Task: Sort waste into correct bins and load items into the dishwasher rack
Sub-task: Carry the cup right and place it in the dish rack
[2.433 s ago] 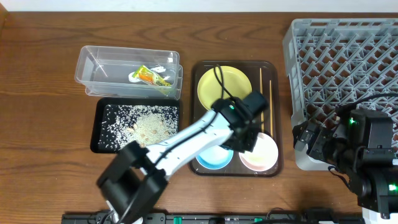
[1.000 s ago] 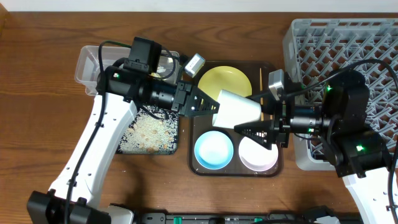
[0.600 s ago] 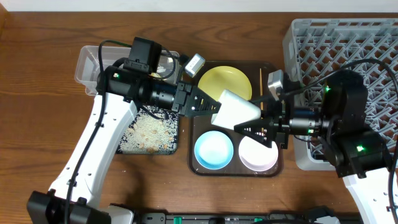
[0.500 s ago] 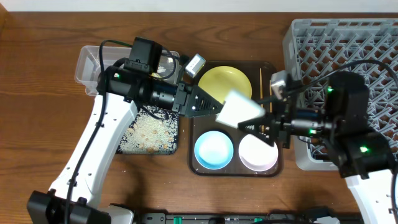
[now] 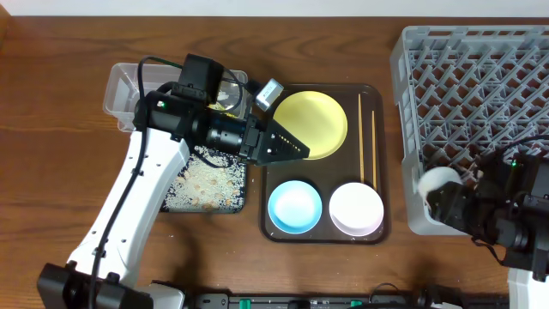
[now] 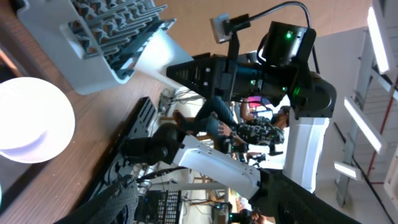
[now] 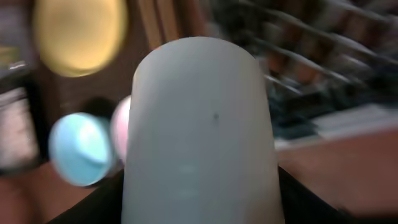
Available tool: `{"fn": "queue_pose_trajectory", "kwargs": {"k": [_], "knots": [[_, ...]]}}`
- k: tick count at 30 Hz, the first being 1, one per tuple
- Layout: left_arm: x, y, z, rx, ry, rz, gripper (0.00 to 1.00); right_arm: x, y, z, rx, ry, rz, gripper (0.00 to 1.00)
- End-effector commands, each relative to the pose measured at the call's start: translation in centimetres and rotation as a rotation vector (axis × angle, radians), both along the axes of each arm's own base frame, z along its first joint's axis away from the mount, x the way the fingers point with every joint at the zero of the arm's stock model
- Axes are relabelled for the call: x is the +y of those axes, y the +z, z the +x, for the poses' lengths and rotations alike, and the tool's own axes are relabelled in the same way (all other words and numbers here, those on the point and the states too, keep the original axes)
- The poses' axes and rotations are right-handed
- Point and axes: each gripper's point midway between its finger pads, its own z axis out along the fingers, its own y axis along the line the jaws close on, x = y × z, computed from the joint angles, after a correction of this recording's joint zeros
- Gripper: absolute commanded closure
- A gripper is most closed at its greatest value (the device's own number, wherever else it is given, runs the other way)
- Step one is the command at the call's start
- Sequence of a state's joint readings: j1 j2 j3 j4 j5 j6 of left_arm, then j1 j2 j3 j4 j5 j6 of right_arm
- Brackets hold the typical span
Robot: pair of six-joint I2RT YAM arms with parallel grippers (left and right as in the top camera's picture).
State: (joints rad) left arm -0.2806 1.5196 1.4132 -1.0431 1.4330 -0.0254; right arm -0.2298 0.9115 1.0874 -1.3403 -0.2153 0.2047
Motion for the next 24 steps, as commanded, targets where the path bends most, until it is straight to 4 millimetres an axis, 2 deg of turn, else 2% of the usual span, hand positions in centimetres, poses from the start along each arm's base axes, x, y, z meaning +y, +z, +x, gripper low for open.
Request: {"fn": "queue_pose_trajectory", "kwargs": {"k": [1, 4, 6, 15, 17, 20, 24], "knots": [[0.0, -0.1, 0.1, -0.01, 0.004, 0.01, 0.3, -3.4, -0.7, -1.3, 0.09, -0.182, -0.129, 0.47], [0.0, -0.1, 0.1, -0.01, 0.004, 0.01, 0.3, -4.1, -1.6, -2.2, 0.184, -0.234, -0.149, 0.44], [0.0, -0.2, 0.1, -0.011, 0.005, 0.012, 0.3, -4.4, -2.1, -2.0, 0.213, -0.247, -0.155, 0.4], [0.3, -1.5, 0.3, -0.004, 0.028, 0.09, 0.3, -5.0, -4.3, 0.2, 0.3, -0.252, -0.139, 0.37], [0.3, -1.5, 0.3, -0.005, 0.028, 0.09, 0.3, -4.7, -4.8, 0.8, 0.313, -0.242, -0.112, 0.36], [0.3, -1.5, 0.3, -0.005, 0.028, 0.09, 0.3, -3.8, -5.5, 1.5, 0.334, -0.223, -0.051, 0.27], [0.3, -1.5, 0.3, -0.004, 0.028, 0.09, 0.3, -3.6, -5.9, 2.6, 0.322, -0.216, -0.026, 0.25]]}}
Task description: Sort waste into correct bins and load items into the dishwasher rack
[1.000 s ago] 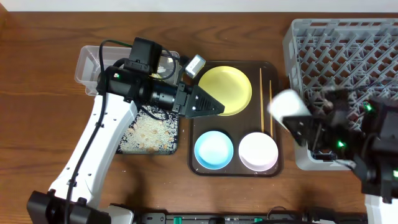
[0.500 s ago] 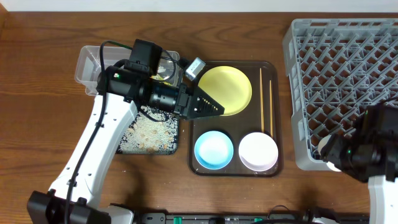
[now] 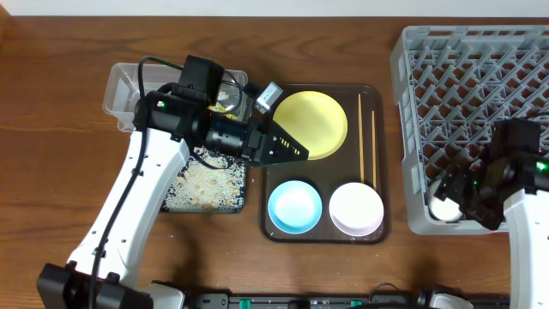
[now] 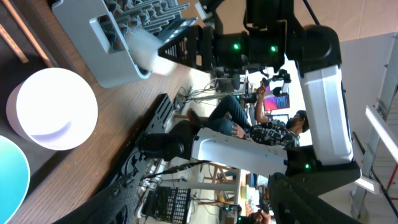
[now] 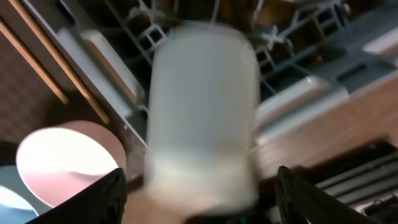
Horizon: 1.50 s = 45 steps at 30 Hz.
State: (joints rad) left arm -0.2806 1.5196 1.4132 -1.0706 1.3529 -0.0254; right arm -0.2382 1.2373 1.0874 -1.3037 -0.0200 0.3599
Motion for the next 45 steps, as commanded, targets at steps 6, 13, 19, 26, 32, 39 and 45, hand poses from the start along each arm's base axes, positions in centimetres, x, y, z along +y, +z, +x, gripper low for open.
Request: {"fn": "queue_pose_trajectory", "kwargs": {"k": [6, 13, 19, 26, 32, 39, 45], "knots": [[0.1, -0.2, -0.1, 0.011, 0.002, 0.015, 0.3, 1.0, 0.1, 0.9, -0.027, -0.019, 0.078, 0.15], [0.5, -0.9, -0.2, 0.005, 0.026, 0.083, 0.42, 4.0, 2.3, 2.6, -0.196, 0.121, 0.218, 0.15], [7.1, -4.6, 2.2, -0.069, 0.427, 0.62, 0.42, 9.5, 8.9, 4.5, -0.593, 0.501, 0.374, 0.15], [16.3, 0.4, 1.6, -0.373, 0.874, 0.878, 0.22, 11.6, 13.6, 5.7, -0.843, 0.676, 0.306, 0.01], [18.5, 4.3, -1.5, -0.509, 1.007, 0.818, 0.13, 11.6, 13.3, 6.1, -0.838, 0.678, 0.306, 0.01], [19.2, 6.4, -4.0, -0.582, 1.059, 0.741, 0.11, 11.5, 12.7, 6.5, -0.812, 0.67, 0.319, 0.01], [19.3, 6.6, -4.3, -0.59, 1.064, 0.732, 0.11, 11.5, 12.5, 6.5, -0.805, 0.668, 0.323, 0.01]]}}
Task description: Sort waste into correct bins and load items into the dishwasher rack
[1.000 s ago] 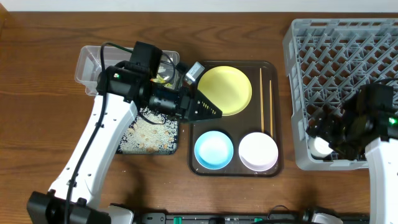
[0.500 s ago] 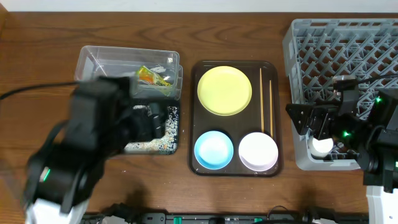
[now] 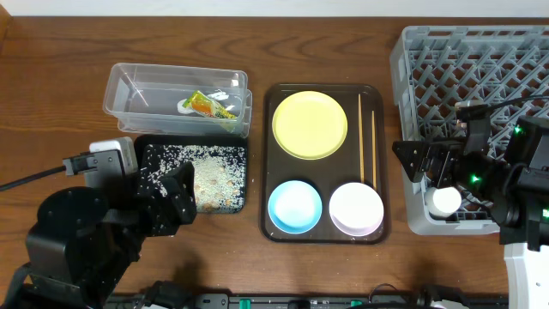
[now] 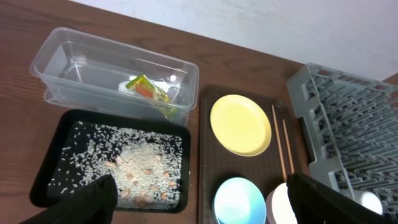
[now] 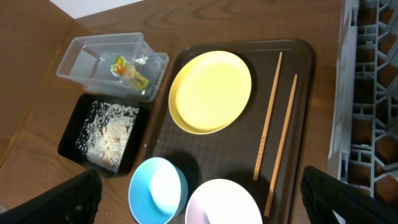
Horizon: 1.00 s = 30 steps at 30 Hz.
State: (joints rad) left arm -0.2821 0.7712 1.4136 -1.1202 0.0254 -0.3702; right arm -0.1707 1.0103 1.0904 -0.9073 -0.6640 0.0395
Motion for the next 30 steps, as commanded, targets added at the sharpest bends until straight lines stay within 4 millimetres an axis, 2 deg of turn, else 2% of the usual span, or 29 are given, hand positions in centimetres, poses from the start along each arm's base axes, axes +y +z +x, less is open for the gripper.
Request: {"fn": "queue_pose_trajectory", "kwargs": {"k": [1, 9, 13, 17, 22, 30], "knots": [[0.4, 0.1, 0.0, -0.003, 0.022, 0.002, 0.11, 0.8, 0.4, -0.2, -0.02, 0.046, 0.0, 0.01], [0.8, 0.8, -1.0, -0.047, 0.028, -0.005, 0.1, 0.8, 0.4, -0.2, -0.02, 0.046, 0.0, 0.01], [2.7, 0.9, -1.2, -0.113, 0.083, 0.072, 0.1, 0.8, 0.4, -0.2, -0.02, 0.046, 0.0, 0.01], [3.7, 0.4, -0.2, -0.237, 0.12, 0.113, 0.1, 0.8, 0.4, -0.2, -0.02, 0.046, 0.0, 0.01], [4.5, -2.0, 0.8, -0.367, 0.17, 0.099, 0.1, 0.8, 0.4, -0.2, -0.02, 0.046, 0.0, 0.01], [4.6, -7.9, 1.2, -0.52, 0.186, 0.07, 0.1, 0.8, 0.4, -0.2, -0.02, 0.046, 0.0, 0.01]]}}
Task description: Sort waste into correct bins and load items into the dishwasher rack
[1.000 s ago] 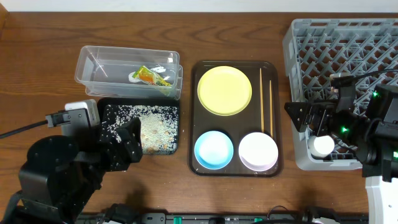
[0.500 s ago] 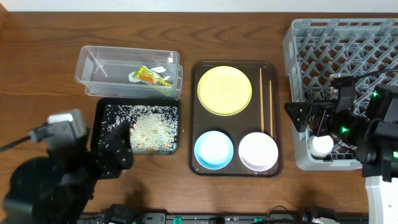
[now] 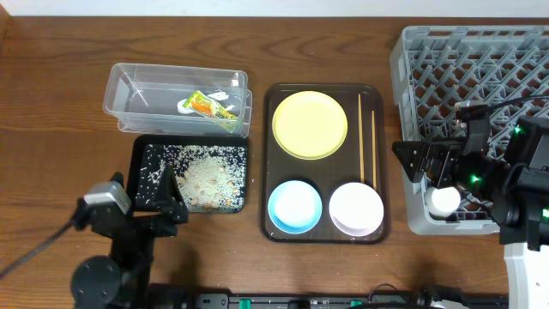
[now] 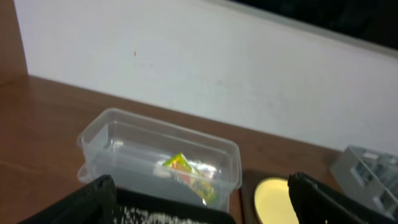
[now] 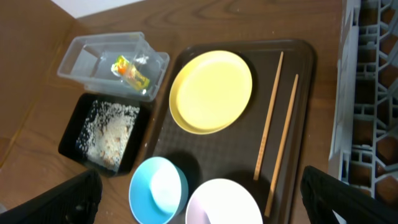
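Note:
A brown tray (image 3: 268, 163) holds a yellow plate (image 3: 310, 124), a blue bowl (image 3: 295, 207), a pale pink bowl (image 3: 356, 208) and two chopsticks (image 3: 366, 137). The same plate (image 5: 211, 91), blue bowl (image 5: 158, 190) and chopsticks (image 5: 277, 118) show in the right wrist view. A white cup (image 3: 444, 200) sits in the front-left corner of the grey dishwasher rack (image 3: 480, 60). My right gripper (image 3: 418, 163) (image 5: 200, 186) hangs open and empty beside that corner. My left gripper (image 3: 159, 210) (image 4: 202, 186) is open and empty at the table's front left.
A clear bin (image 3: 176, 96) (image 4: 158, 155) with a colourful wrapper (image 3: 204, 105) stands at the back left. A black tray (image 3: 141, 176) strewn with rice lies in front of it. A white wall (image 4: 249, 81) runs behind the table.
My left arm has drawn further back to the front edge, and its camera now looks level at the clear bin and the wall. The right arm, cup and dishes have not moved.
At first my left arm reached over the bin towards the yellow plate, and my right gripper held the white cup by the rack's front-left corner. Then the cup was down in that corner. Later the right gripper was open above it and the left arm had withdrawn.

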Available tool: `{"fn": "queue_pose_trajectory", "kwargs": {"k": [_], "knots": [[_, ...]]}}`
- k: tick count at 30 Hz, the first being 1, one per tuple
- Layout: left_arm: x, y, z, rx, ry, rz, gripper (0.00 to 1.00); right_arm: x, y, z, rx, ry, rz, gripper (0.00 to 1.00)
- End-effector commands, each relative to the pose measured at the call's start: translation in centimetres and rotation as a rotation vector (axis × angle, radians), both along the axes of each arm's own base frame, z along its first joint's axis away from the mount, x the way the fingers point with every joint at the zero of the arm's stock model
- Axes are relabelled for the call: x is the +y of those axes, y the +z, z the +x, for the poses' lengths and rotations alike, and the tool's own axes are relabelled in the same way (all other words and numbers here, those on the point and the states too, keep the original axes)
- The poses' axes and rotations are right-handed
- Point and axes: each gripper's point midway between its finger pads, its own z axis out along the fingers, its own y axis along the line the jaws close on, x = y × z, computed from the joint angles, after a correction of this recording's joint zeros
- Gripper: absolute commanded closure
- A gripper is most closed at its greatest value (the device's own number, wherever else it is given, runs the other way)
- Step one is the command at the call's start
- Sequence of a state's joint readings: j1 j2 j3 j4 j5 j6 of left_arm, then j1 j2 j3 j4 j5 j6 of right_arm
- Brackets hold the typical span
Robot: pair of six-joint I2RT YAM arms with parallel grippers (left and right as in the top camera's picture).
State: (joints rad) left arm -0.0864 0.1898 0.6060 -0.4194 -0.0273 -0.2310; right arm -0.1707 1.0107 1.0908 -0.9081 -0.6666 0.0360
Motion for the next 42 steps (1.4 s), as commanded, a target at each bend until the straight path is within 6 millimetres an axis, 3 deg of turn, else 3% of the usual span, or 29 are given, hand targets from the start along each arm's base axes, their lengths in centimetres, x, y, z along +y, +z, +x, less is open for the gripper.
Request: {"fn": "queue_pose_trajectory", "kwargs": {"k": [1, 11, 24, 42], "knots": [[-0.2, -2.2, 0.0, -0.047, -0.017, 0.011, 0.1, 0.8, 0.4, -0.2, -0.019, 0.043, 0.0, 0.01], [-1.2, -9.6, 2.2, 0.007, -0.063, 0.01, 0.1, 0.8, 0.4, -0.2, -0.019, 0.043, 0.0, 0.01], [-1.3, -15.9, 3.8, 0.065, -0.062, 0.005, 0.09, 0.8, 0.4, -0.2, -0.019, 0.043, 0.0, 0.01], [-1.3, -15.8, 3.8, 0.062, -0.062, 0.004, 0.09, 0.8, 0.4, -0.2, -0.019, 0.043, 0.0, 0.01]]}}
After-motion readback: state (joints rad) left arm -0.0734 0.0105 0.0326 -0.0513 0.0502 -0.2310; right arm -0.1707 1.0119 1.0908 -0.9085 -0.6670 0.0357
